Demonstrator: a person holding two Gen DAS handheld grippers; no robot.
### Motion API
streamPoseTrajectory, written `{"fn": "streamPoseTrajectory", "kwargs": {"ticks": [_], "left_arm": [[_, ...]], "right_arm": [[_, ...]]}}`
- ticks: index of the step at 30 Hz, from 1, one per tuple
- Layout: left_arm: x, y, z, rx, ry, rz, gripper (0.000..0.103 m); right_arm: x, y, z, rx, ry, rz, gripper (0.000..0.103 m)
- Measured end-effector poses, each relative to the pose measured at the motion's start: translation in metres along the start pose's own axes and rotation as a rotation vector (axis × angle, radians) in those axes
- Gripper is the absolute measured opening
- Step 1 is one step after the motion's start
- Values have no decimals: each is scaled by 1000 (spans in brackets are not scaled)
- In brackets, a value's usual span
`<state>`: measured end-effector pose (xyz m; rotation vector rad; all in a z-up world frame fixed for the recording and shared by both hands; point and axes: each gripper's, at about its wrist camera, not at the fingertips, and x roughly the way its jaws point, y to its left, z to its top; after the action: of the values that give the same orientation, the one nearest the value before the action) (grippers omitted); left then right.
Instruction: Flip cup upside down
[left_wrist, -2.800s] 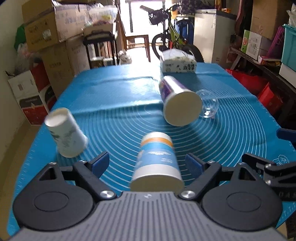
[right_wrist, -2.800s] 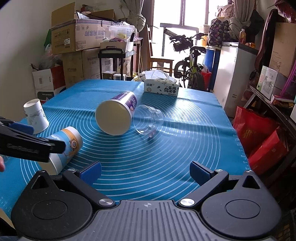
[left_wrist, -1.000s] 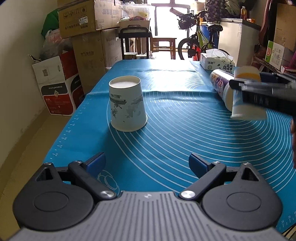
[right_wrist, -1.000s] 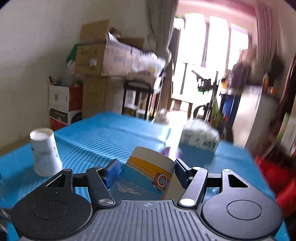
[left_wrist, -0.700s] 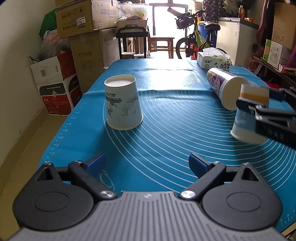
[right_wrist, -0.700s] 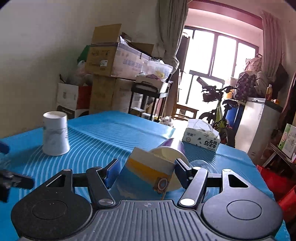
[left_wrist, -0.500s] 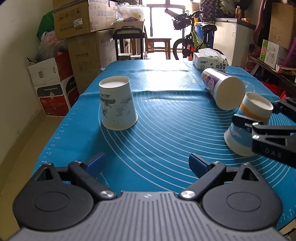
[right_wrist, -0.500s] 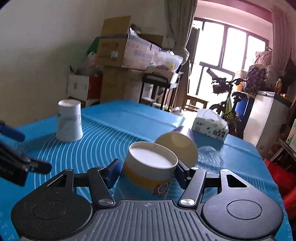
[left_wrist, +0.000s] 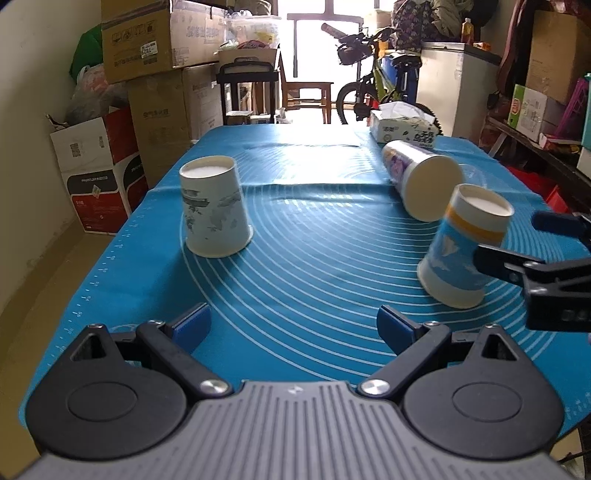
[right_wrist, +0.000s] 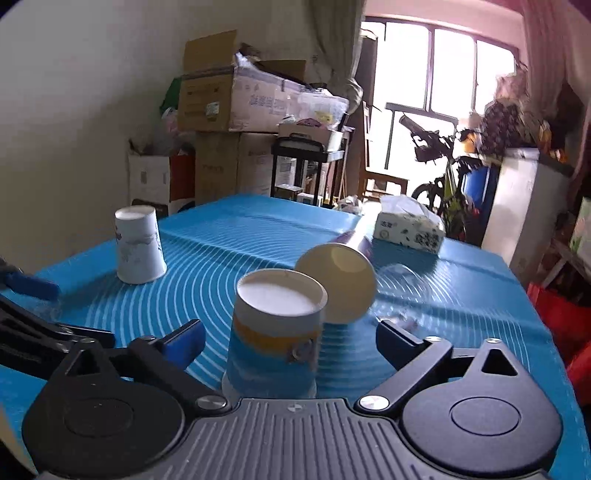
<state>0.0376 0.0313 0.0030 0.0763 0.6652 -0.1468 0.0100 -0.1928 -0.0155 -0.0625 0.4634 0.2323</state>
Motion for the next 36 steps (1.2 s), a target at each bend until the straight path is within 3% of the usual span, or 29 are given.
{"fn": "streamPoseTrajectory", "kwargs": {"ticks": [6, 15, 36], "left_arm": [[-18, -19, -6, 20, -36, -4, 95], [-44, -45, -17, 62, -60, -34, 95], [-55, -62, -26, 95, -52, -37, 95]], "right_arm": [[-36, -16, -16, 88, 46, -24, 101], [-68, -17, -35, 104, 79, -58, 101], [-80, -22, -40, 114, 121, -74, 99]]}}
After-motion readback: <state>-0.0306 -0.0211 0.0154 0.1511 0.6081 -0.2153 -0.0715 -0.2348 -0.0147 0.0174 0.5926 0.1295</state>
